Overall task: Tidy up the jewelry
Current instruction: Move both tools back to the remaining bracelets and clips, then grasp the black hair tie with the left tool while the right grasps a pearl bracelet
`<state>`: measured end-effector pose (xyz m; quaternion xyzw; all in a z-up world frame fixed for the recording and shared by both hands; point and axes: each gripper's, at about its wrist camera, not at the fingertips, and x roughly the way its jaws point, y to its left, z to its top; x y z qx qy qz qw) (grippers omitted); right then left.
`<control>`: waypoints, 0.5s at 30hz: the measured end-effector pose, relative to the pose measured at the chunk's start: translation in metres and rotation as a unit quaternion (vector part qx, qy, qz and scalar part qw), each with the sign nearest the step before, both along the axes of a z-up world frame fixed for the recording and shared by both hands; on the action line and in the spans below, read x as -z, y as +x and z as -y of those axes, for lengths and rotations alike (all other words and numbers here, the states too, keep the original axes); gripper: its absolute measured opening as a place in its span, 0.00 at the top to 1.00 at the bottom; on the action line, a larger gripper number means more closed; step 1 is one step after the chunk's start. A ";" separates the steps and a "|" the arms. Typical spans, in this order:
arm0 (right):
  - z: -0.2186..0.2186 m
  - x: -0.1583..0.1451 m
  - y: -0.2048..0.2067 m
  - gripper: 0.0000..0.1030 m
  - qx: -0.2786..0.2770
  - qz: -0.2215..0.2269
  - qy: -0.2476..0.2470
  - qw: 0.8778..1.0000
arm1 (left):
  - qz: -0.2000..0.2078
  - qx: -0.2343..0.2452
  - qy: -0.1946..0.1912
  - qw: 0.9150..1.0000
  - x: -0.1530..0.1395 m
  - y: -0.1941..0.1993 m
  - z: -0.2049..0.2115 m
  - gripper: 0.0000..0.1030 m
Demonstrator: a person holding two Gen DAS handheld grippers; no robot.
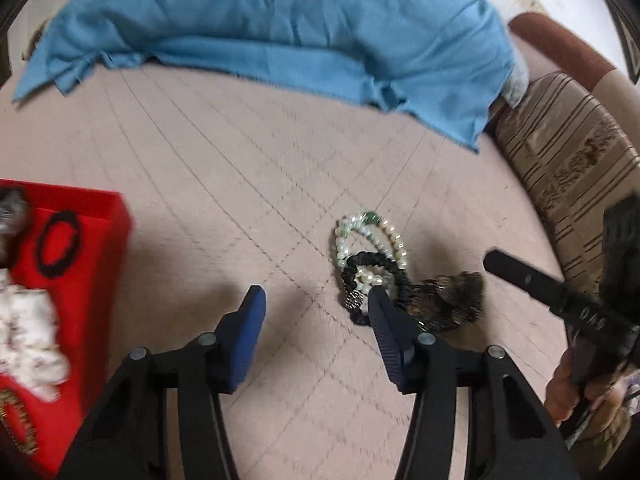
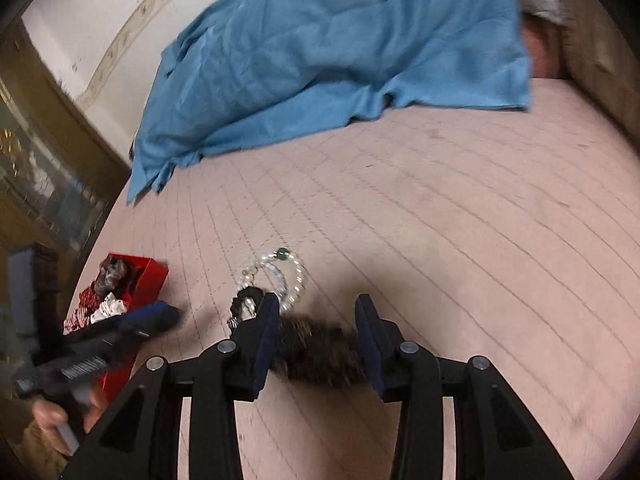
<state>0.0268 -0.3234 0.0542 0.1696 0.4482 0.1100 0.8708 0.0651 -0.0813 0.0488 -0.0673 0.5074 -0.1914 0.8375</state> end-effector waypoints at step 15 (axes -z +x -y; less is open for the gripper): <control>-0.058 0.039 0.074 0.90 -0.082 -0.075 -0.093 0.989 | 0.006 0.039 0.070 0.997 0.022 0.017 0.036 0.94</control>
